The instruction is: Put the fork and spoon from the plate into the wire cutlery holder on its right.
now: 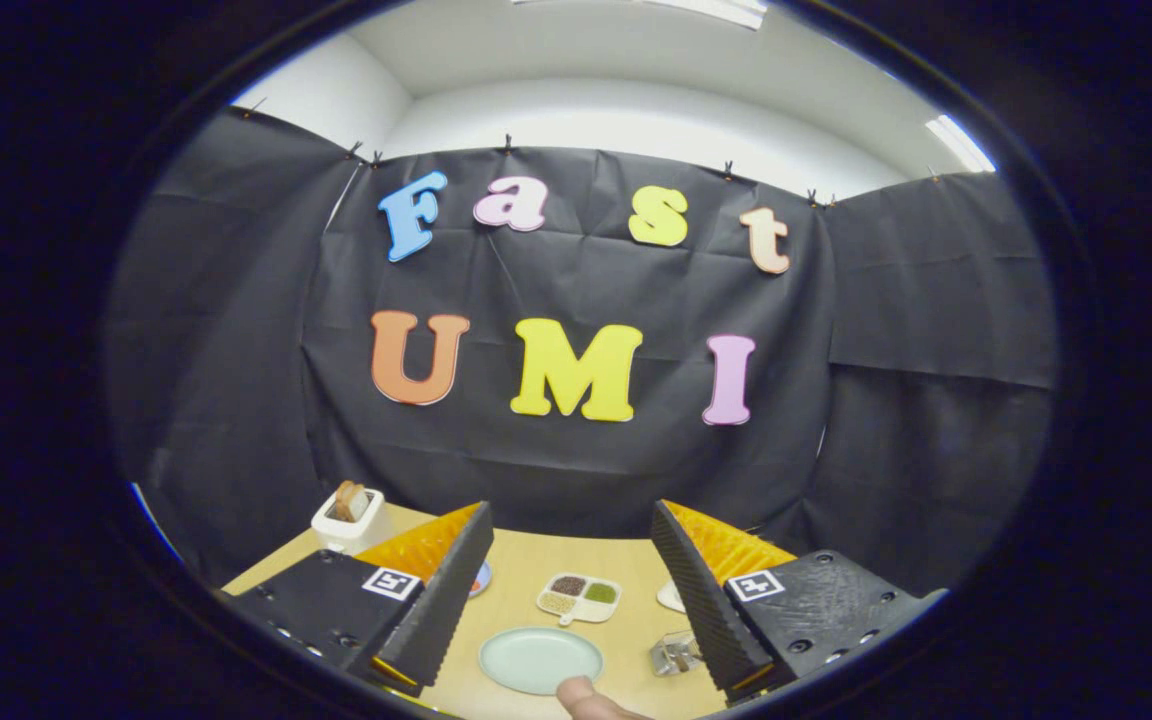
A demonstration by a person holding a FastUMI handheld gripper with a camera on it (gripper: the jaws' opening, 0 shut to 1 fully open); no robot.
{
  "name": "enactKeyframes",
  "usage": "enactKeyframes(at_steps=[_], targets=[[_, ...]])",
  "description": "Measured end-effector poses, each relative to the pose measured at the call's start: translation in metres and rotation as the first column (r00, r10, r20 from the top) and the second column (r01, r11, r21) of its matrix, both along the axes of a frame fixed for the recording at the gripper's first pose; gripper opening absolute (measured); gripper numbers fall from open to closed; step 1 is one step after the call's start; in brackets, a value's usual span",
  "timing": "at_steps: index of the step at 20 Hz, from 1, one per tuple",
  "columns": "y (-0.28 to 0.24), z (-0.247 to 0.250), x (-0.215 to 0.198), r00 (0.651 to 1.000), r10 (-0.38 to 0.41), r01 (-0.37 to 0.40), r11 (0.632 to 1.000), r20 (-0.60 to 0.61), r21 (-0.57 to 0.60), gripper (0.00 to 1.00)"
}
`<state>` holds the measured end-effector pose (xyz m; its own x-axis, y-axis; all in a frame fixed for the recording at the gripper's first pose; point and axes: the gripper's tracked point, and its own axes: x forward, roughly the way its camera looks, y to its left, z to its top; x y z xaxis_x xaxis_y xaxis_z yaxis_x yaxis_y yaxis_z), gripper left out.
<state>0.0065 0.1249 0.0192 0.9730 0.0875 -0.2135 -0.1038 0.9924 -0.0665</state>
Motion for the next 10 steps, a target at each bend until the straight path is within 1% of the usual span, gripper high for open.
enactKeyframes(at_steps=[4,5,10], targets=[[-0.003,0.009,0.0,1.0,0.009,-0.008,1.0,0.024,-0.014,0.96],[-0.006,0.011,0.001,1.0,-0.001,0.001,1.0,0.027,-0.016,0.96],[-0.01,0.009,0.001,1.0,-0.013,0.013,1.0,0.007,0.002,0.95]])
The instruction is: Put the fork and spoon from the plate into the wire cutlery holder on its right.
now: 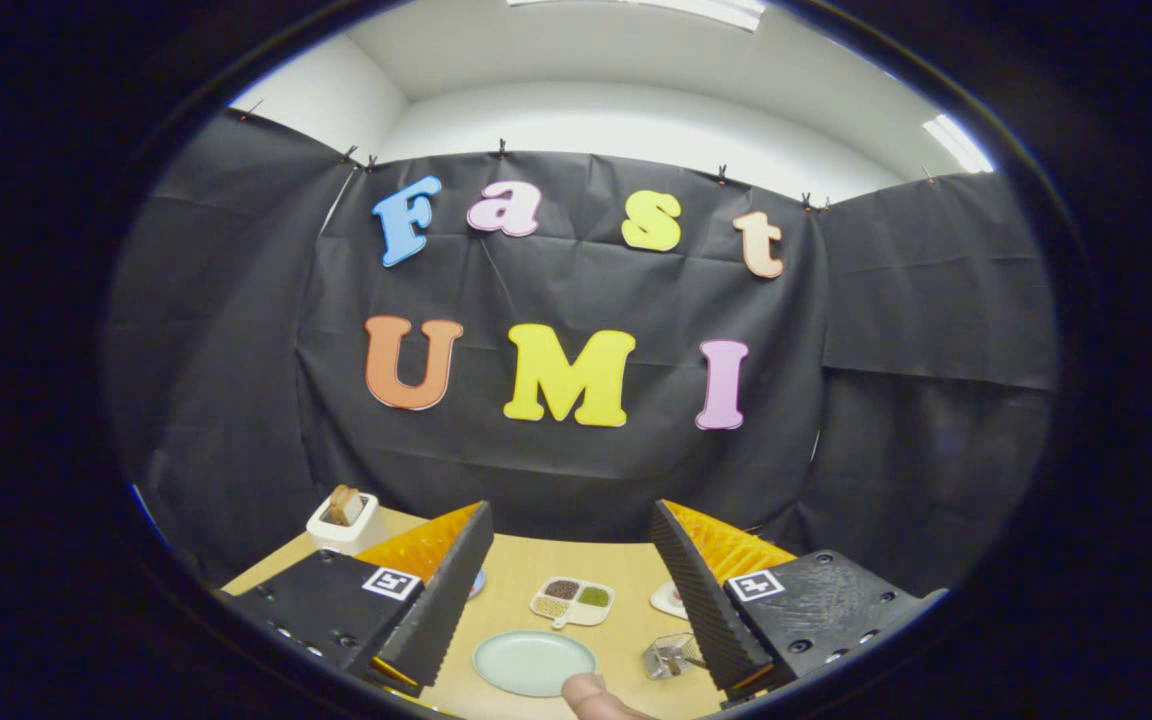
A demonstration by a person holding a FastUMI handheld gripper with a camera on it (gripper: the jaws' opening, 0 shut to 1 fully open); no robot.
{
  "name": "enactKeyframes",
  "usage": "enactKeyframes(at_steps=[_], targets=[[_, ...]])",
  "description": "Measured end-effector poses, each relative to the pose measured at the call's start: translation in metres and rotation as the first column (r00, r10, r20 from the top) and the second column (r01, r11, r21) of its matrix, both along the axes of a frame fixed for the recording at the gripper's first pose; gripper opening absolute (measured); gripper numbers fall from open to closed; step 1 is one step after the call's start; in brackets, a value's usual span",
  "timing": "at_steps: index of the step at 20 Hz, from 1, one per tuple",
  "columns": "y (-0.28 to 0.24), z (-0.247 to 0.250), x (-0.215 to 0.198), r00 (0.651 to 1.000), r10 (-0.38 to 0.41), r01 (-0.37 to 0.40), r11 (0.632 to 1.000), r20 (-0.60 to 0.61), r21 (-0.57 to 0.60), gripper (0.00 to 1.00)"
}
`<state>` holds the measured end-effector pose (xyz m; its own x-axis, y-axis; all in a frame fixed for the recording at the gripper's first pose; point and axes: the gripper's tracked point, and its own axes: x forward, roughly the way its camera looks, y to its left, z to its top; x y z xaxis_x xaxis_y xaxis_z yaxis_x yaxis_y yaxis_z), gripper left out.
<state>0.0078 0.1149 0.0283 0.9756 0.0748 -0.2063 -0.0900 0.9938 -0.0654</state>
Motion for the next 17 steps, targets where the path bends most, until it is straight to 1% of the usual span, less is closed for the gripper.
enactKeyframes(at_steps=[4,17], targets=[[-0.0041,-0.0024,0.0005,1.0,-0.016,0.016,1.0,-0.01,-0.002,0.95],[0.0032,-0.0093,-0.003,0.999,-0.021,0.021,1.0,-0.033,-0.003,0.96]])
